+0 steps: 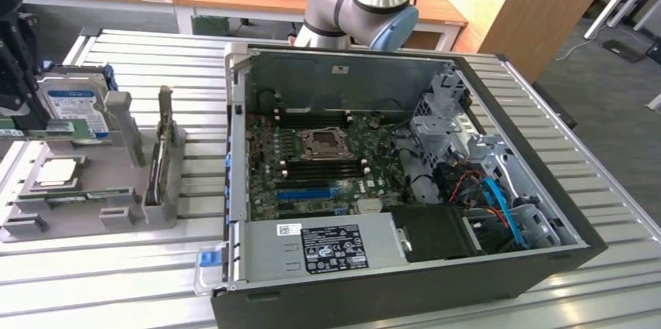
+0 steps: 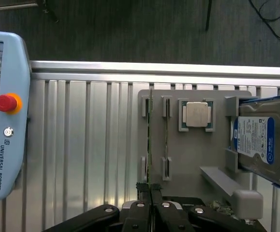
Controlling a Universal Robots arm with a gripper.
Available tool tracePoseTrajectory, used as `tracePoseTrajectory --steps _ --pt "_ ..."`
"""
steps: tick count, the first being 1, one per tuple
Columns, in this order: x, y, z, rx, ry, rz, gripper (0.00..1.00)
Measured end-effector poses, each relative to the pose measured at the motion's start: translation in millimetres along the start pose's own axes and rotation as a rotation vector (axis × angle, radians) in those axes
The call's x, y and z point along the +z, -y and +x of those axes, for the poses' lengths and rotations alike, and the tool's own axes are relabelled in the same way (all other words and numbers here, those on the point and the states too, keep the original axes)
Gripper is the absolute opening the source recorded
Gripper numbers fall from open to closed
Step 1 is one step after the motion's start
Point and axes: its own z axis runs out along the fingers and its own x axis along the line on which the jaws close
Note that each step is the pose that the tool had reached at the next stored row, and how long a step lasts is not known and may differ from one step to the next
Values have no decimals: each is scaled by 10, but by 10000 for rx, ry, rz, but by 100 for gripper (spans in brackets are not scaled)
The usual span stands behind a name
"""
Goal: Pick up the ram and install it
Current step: 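Pick up the ram and move it above insertion slot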
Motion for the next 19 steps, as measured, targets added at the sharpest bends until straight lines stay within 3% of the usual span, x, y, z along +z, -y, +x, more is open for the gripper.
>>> tracePoseTrajectory --steps 12,19 --pt "-207 5 6 0 1 1 12" --pt "-239 5 7 0 2 0 12"
